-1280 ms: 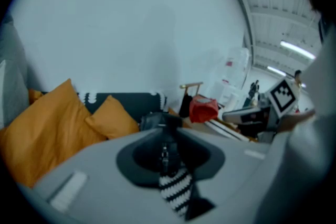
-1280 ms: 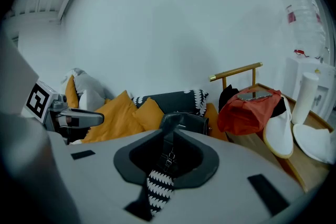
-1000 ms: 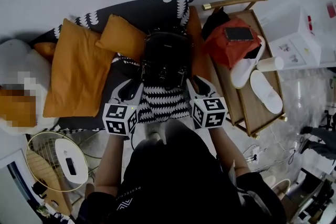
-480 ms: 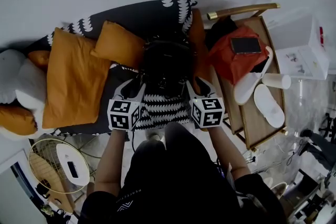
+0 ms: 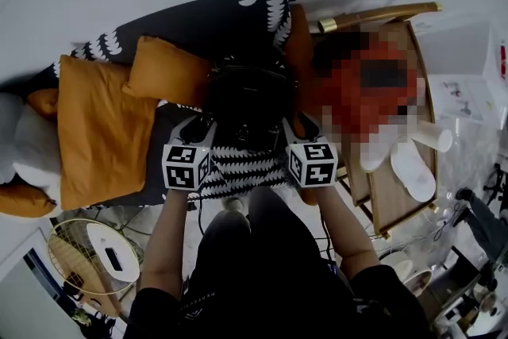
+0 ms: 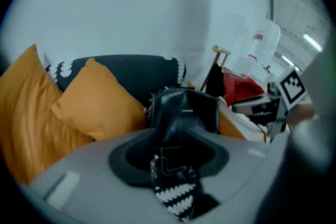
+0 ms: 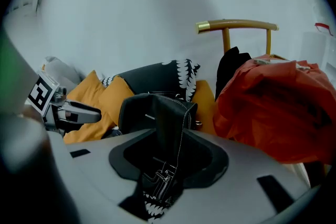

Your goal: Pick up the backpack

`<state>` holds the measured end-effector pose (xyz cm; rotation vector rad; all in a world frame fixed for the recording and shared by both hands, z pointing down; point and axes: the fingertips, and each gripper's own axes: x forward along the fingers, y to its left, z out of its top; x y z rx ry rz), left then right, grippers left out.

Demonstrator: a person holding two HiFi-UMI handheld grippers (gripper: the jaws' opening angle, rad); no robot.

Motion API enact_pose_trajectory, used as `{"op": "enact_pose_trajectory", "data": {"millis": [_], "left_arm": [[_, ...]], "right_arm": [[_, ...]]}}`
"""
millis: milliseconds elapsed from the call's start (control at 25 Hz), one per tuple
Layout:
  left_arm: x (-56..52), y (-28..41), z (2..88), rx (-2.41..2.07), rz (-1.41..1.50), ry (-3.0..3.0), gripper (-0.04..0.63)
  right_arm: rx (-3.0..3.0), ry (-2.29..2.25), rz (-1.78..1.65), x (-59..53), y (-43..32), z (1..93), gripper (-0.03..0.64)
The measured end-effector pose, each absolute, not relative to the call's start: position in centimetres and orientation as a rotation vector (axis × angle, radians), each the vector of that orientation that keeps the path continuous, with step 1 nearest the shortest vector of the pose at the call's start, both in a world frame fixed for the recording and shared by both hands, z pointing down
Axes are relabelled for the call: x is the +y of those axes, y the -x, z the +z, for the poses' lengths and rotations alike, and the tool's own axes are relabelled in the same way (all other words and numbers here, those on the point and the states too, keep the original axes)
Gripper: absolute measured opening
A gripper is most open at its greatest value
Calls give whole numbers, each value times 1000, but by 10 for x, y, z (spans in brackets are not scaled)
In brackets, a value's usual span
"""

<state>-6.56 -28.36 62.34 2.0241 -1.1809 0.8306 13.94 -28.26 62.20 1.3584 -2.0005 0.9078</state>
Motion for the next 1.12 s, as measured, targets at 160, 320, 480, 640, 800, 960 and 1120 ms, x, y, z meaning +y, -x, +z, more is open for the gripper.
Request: {"op": "enact_pose_trajectory", "data": {"millis": [160, 320, 480, 640, 800, 960, 1120], "left_arm": [[-293, 67, 641, -1185, 851, -1995, 163], [-304, 69, 655, -1216, 860, -1979, 170], [-312, 69, 665, -1229, 868, -1973, 181], [-322, 65, 675, -1225, 862, -1969, 190], [-329, 60, 686, -1212, 875, -1966, 193], [-335, 56, 695, -1203, 886, -1968, 192], [-338, 55, 699, -1219, 901, -1964, 189]], "right_arm": [[-1994, -1333, 909, -293, -138, 639, 140], [-1993, -1313, 913, -302, -138, 654, 147], [-2006, -1301, 910, -310, -135, 663, 160], [-2008, -1291, 902, -317, -135, 673, 170], [-2006, -1272, 896, -320, -135, 682, 170], [-2002, -1275, 857, -324, -135, 684, 158], [-2009, -1276, 852, -324, -135, 685, 148]]}}
